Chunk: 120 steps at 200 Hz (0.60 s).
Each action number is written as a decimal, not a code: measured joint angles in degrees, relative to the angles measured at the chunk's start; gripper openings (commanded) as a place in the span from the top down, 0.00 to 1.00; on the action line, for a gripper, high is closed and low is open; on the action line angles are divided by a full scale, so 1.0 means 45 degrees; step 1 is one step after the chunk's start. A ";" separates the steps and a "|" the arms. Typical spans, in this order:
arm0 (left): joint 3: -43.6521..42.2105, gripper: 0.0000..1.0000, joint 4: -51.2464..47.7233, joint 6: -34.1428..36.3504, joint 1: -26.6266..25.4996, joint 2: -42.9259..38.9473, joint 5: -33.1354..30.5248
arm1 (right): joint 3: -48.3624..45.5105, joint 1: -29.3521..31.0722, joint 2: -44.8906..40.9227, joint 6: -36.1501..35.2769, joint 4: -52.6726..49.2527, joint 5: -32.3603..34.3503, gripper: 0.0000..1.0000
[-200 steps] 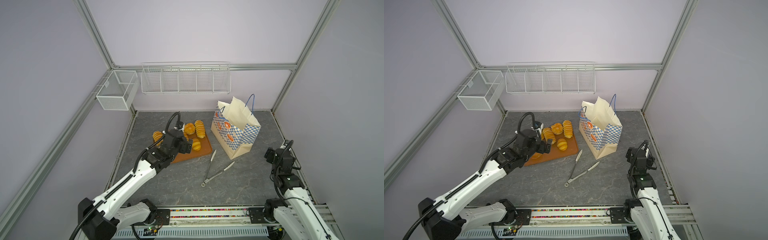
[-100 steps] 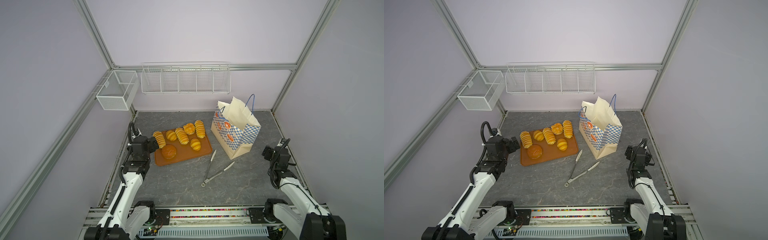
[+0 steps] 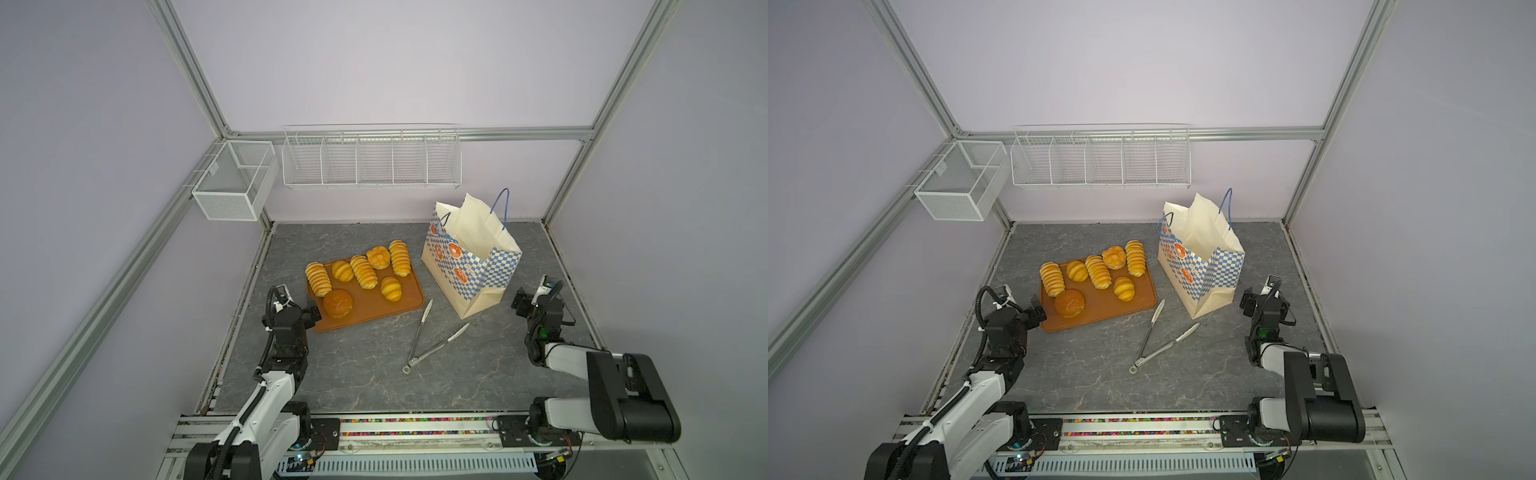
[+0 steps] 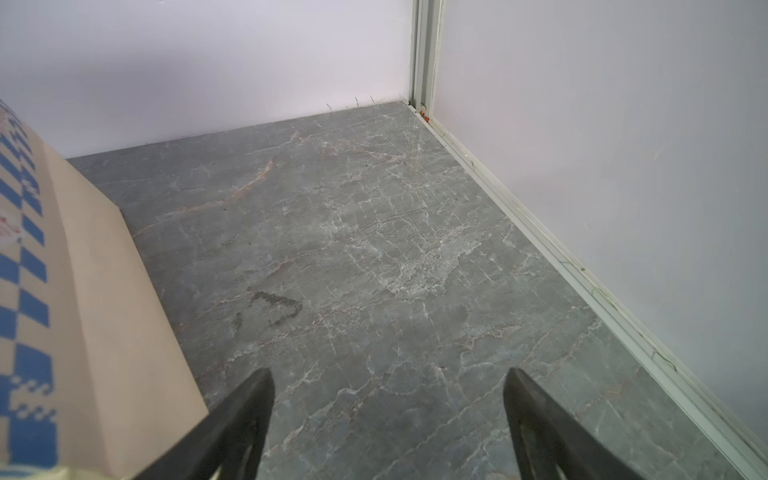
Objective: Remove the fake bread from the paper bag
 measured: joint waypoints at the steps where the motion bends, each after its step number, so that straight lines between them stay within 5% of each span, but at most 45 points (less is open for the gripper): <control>1: 0.0000 0.01 0.0029 0.0000 0.0000 0.0029 0.0005 | -0.0005 0.0005 0.0029 -0.0010 0.0039 0.0000 0.12; 120: 0.1443 0.01 0.5484 0.0860 0.0097 0.6426 0.0010 | 0.0753 0.1302 0.2001 -0.1564 0.1209 0.0141 0.11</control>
